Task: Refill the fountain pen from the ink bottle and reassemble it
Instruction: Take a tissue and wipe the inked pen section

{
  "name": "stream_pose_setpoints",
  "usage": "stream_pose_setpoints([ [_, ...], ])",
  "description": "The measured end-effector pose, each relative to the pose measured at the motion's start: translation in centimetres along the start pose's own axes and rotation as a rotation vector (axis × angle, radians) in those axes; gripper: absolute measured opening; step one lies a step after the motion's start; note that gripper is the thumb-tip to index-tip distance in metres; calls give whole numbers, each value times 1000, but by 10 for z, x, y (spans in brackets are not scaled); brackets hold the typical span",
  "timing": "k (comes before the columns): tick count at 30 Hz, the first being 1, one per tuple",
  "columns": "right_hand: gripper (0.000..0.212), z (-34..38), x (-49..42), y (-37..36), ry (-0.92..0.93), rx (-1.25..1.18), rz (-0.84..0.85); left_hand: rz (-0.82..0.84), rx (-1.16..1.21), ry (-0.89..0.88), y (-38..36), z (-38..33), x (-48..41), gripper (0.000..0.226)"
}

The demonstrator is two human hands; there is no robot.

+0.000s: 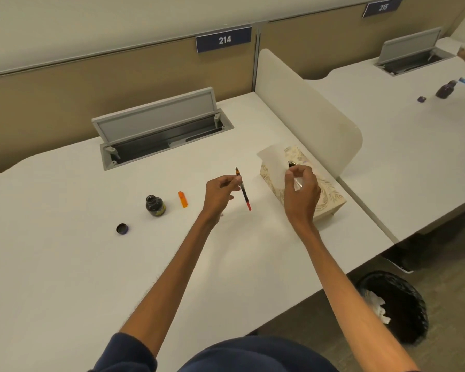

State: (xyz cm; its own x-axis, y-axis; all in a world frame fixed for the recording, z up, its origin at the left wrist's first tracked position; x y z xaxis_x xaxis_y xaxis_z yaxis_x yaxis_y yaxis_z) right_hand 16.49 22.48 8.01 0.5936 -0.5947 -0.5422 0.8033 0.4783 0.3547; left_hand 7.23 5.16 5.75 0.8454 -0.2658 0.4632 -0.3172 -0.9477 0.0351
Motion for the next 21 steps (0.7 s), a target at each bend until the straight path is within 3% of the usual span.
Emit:
stream_pose_setpoints([
  [6, 4, 27, 24, -37, -396, -518, 145, 19, -97, -66, 11, -3, 14, 14],
  [10, 10, 30, 30, -54, -590, -826, 361, 33, -137, -94, 20, 1, 23, 14],
  [13, 25, 30, 34, -61, -624, -1025, 486, 34, -150, -99, 26, 5, 27, 18],
  [16, 28, 31, 37, -65, -712, -1159, 508, 17, -141, -104, 35, 7, 29, 19],
  [21, 37, 32, 42, -74, -628, -1109, 651, 63, -170, -117, 43, 10, 33, 16],
])
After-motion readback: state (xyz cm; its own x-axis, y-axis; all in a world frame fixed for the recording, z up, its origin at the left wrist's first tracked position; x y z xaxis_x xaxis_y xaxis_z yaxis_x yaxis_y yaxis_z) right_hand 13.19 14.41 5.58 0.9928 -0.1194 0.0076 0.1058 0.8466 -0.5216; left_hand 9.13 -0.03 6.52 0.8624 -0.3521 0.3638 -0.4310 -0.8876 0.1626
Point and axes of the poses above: each hand's wrist, its own x-axis away from the middle knuckle, its own y-axis out of the back of the hand, z = x × y, the point moved 2 cm from there along -x, towards the middle knuckle, and after that the axes turned 15 degrees about y, right-handed, at the moved point
